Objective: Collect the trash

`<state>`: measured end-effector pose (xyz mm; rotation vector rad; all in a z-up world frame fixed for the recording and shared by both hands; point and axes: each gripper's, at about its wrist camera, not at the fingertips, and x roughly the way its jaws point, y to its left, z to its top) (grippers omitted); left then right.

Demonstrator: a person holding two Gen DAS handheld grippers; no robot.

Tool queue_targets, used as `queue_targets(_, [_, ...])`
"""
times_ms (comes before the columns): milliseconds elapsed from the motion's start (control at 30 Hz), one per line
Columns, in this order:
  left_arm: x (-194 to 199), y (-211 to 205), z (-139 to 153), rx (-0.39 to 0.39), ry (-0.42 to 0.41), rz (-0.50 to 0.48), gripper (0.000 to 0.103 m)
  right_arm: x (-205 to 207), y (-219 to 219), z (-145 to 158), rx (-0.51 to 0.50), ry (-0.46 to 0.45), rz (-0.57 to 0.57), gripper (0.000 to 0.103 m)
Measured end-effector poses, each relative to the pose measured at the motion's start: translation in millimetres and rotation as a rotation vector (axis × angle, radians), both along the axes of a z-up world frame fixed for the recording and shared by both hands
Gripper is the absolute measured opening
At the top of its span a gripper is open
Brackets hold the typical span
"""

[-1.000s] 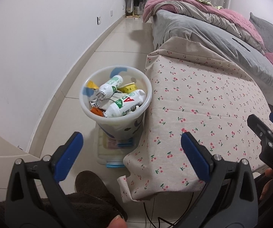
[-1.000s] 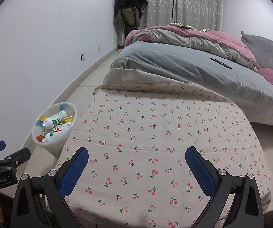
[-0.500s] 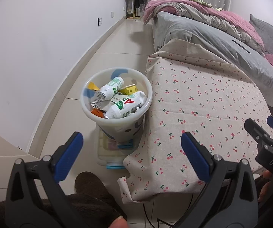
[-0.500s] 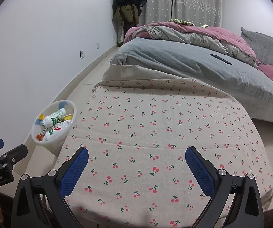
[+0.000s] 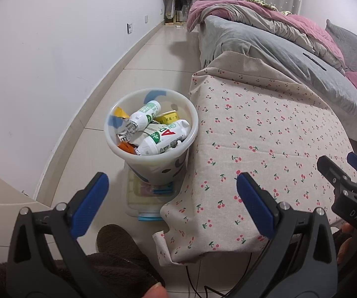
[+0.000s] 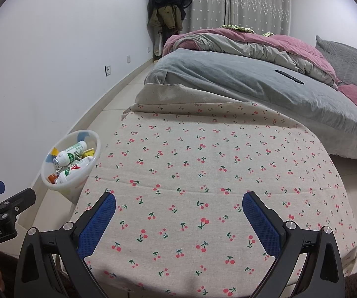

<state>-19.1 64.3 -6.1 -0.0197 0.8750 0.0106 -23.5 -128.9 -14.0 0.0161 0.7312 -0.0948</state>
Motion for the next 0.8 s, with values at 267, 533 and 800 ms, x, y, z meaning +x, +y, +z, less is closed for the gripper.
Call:
queue_targets(267, [0.2, -0.4, 0.0, -0.001, 0.000, -0.001, 0.102, 0.1, -0.1, 0.2, 0.000, 0.000, 0.000, 0.103])
queue_targets(533, [-0.4, -1.5, 1.4, -0.002, -0.002, 0.000, 0.102, 0.1, -0.7, -0.5, 0.003, 0.002, 0.004, 0.103])
queue_targets(800, [-1.6, -2.6, 2.0, -0.003, -0.005, 0.000, 0.102, -0.3, -0.4, -1.1, 0.001, 0.003, 0.003, 0.103])
